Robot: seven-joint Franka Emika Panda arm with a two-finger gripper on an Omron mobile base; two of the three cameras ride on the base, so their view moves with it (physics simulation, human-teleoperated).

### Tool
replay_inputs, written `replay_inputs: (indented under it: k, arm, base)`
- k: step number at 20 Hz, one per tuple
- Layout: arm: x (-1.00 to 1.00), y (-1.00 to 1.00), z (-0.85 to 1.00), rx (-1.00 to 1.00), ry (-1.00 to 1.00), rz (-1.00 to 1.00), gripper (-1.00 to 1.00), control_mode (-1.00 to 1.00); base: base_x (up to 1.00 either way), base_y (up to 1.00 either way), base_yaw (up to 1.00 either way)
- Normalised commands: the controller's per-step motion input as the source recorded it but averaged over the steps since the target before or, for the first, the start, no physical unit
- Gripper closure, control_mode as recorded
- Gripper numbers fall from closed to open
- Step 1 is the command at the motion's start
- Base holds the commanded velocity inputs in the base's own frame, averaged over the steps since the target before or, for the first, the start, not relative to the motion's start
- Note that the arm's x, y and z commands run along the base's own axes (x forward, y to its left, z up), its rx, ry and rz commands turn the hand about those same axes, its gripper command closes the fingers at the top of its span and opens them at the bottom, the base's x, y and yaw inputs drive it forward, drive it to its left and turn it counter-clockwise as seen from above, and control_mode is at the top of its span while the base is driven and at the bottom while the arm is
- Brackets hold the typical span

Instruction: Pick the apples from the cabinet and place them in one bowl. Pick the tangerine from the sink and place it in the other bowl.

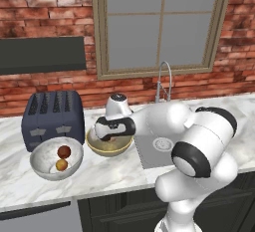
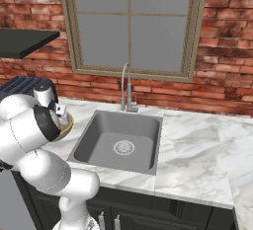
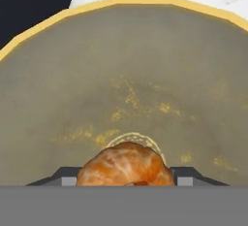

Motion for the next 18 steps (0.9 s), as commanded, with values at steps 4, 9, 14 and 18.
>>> replay_inputs:
  k: [4,9,14,18]
  arm:
    - [0.0,0.01,-0.2,0.0,0.0,0.04,1.0,-1.0]
    - [0.0,0.08,-0.22,0.0,0.0,0.03,1.0,-1.0]
    - [0.0,0.07,-0.18,0.0,0.0,0.03,1.0,-1.0]
    - [0.0,0.05,0.0,0.0,0.0,0.01,-1.0,-1.0]
  base:
    - [0.0,0.0,0.0]
    - [0.0,0.0,0.0]
    - [0.0,0.0,0.0]
    - [0.0,0.0,0.0]
